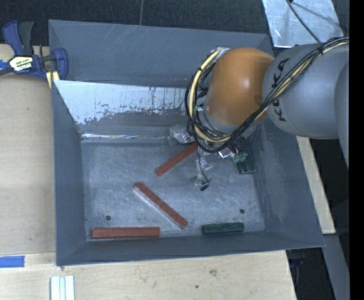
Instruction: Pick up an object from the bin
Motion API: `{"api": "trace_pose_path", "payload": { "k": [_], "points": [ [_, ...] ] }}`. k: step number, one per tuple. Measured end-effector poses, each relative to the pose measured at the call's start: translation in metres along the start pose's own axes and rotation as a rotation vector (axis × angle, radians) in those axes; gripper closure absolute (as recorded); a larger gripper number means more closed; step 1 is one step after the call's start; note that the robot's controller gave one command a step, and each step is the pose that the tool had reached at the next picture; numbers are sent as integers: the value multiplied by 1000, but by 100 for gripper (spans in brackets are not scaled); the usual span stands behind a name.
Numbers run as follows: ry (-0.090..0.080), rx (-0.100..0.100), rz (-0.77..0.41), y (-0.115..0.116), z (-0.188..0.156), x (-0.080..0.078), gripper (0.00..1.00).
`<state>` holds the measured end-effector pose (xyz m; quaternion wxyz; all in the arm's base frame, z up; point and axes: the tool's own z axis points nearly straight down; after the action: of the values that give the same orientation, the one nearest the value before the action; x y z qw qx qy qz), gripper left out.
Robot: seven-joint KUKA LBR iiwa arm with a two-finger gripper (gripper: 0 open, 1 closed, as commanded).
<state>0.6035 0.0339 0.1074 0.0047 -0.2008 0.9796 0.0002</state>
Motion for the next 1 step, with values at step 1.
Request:
{"api": "trace_pose_path", "payload": {
  "k": [1],
  "points": [
    [4, -1, -101, 10, 39, -28, 0]
  ]
}}
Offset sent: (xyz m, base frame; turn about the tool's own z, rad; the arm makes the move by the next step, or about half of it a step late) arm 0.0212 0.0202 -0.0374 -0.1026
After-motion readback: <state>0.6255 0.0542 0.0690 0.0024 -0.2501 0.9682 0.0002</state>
